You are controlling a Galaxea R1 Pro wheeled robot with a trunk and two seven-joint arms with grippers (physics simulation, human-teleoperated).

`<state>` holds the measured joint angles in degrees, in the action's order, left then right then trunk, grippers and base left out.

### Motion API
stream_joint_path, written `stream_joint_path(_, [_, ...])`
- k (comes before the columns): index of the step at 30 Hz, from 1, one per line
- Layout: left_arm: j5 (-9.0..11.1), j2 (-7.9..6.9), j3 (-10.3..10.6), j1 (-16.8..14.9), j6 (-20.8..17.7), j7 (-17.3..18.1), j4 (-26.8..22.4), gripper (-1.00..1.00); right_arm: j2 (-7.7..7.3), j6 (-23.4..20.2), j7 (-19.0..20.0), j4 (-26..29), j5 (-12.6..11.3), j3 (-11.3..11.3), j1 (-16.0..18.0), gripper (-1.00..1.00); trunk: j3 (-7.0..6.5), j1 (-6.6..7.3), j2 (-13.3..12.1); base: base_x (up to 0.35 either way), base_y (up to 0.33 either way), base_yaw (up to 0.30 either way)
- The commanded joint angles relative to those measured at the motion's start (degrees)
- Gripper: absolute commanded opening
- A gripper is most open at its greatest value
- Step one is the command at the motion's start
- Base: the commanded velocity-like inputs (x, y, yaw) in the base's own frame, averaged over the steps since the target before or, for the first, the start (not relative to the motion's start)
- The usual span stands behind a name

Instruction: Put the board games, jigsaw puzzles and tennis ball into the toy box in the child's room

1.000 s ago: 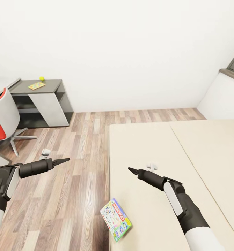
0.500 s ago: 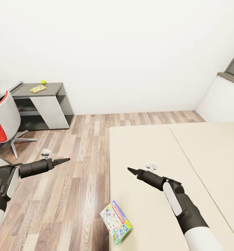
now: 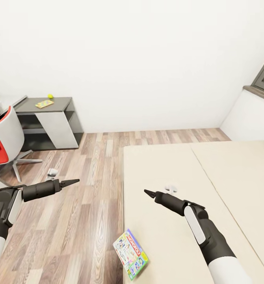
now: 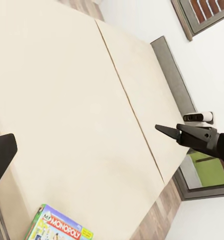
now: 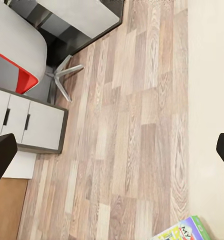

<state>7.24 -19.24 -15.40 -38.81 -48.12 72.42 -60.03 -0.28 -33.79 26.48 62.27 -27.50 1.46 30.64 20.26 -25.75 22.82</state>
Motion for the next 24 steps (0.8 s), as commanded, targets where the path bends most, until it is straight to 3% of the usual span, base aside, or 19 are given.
stream_joint_path(1, [0.14, -0.01, 0.02, -0.04, -0.48, 0.09, 0.00, 1.00, -0.06, -0.31, -0.04, 0.04, -0.27, 0.04, 0.04, 1.00, 0.00, -0.03, 0.10, 0.000, 0.000, 0.000])
stream_joint_path(24, [0.13, -0.17, 0.03, -0.04, -0.48, 0.19, 0.00, 1.00, -0.51, -0.31, 0.09, 0.14, -0.37, 0.03, 0.04, 1.00, -2.15, -0.03, 0.10, 0.000, 0.000, 0.000])
